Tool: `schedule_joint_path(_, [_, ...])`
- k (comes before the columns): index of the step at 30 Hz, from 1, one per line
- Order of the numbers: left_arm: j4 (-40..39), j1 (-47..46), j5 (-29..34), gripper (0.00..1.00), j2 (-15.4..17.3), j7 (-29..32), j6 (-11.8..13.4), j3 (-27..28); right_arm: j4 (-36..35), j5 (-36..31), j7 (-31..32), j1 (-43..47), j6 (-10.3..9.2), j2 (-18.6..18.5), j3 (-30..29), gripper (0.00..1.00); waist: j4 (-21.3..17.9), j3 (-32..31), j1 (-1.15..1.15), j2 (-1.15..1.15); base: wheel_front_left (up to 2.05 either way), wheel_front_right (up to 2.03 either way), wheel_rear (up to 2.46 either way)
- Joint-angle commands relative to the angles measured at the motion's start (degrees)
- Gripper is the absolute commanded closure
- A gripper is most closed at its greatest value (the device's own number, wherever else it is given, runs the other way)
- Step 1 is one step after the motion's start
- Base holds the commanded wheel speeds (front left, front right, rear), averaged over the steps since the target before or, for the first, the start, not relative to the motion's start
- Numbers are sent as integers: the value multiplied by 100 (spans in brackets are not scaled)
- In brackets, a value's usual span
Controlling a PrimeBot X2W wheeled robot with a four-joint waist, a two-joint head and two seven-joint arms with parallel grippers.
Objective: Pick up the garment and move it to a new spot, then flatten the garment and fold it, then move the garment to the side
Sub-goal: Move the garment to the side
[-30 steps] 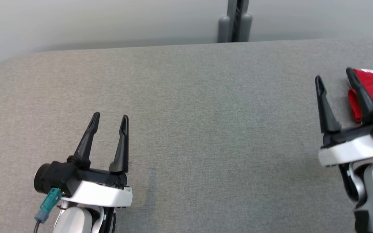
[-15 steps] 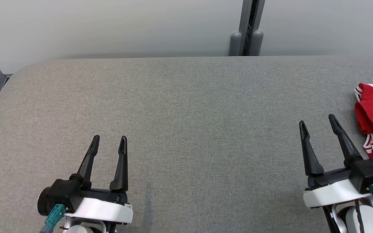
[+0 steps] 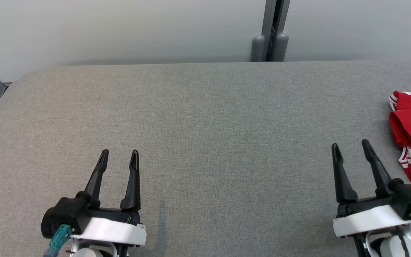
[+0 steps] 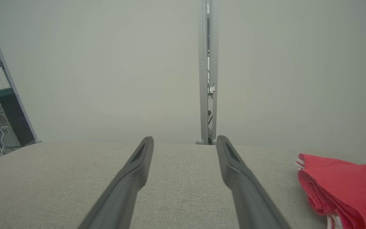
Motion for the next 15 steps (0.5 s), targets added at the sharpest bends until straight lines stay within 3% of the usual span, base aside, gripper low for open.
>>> schedule_joint_path(1, [-7, -66, -9, 0, 19, -23, 15, 23, 47, 20, -35, 36, -5, -15, 18, 0, 1, 16, 0, 0, 0, 0, 0])
schedule_joint_path(15, [103, -112, -94, 0, 19, -23, -21, 129, 186, -86, -31, -108, -5, -18, 74, 0, -15, 117, 0, 0, 0, 0, 0])
